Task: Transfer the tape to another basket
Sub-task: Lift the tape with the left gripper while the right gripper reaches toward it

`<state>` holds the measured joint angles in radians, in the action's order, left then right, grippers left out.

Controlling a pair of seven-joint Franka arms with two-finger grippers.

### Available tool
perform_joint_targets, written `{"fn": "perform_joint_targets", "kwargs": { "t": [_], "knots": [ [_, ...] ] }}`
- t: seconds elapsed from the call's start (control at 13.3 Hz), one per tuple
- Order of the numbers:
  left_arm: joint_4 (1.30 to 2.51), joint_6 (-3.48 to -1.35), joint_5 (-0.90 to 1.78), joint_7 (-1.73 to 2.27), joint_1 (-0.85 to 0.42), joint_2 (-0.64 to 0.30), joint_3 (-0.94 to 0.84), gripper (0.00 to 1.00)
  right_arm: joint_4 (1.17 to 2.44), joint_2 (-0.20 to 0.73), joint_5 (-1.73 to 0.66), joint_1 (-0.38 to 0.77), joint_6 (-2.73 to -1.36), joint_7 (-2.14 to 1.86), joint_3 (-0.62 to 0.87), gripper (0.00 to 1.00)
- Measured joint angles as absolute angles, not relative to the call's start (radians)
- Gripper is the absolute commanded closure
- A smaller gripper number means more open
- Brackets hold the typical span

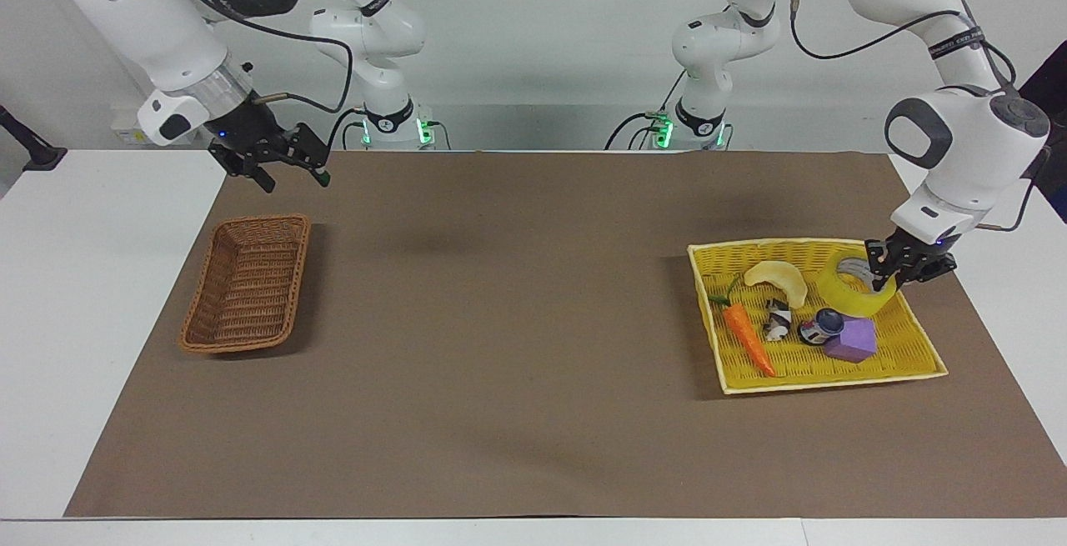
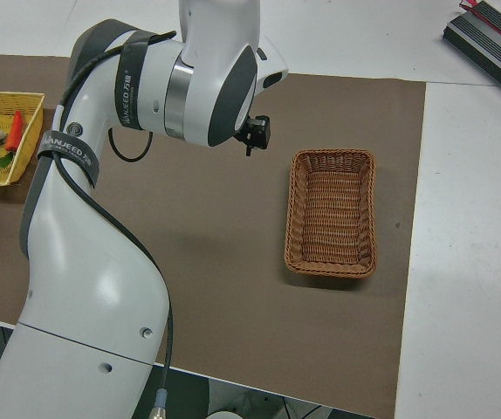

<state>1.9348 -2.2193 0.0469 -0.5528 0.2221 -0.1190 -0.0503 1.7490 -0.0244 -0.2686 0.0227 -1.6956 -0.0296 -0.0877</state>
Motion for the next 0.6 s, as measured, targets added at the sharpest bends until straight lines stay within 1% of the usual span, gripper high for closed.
{"fn": "perform_joint_targets", "kwargs": {
  "t": [0.23, 0.6],
  "knots": [
    [1.933, -2.17, 0.098, -0.457, 0.136, -0.065, -0.053, 1.0, 1.819, -0.021, -0.425, 0.045, -1.744, -0.119, -0.086, 0.0],
    [1.934, -2.201, 0.114, -0.15, -0.057, -0.063, -0.056, 1.0, 1.863, 0.023, -0.665, 0.046, -1.781, -0.226, -0.087, 0.0]
  ]
}}
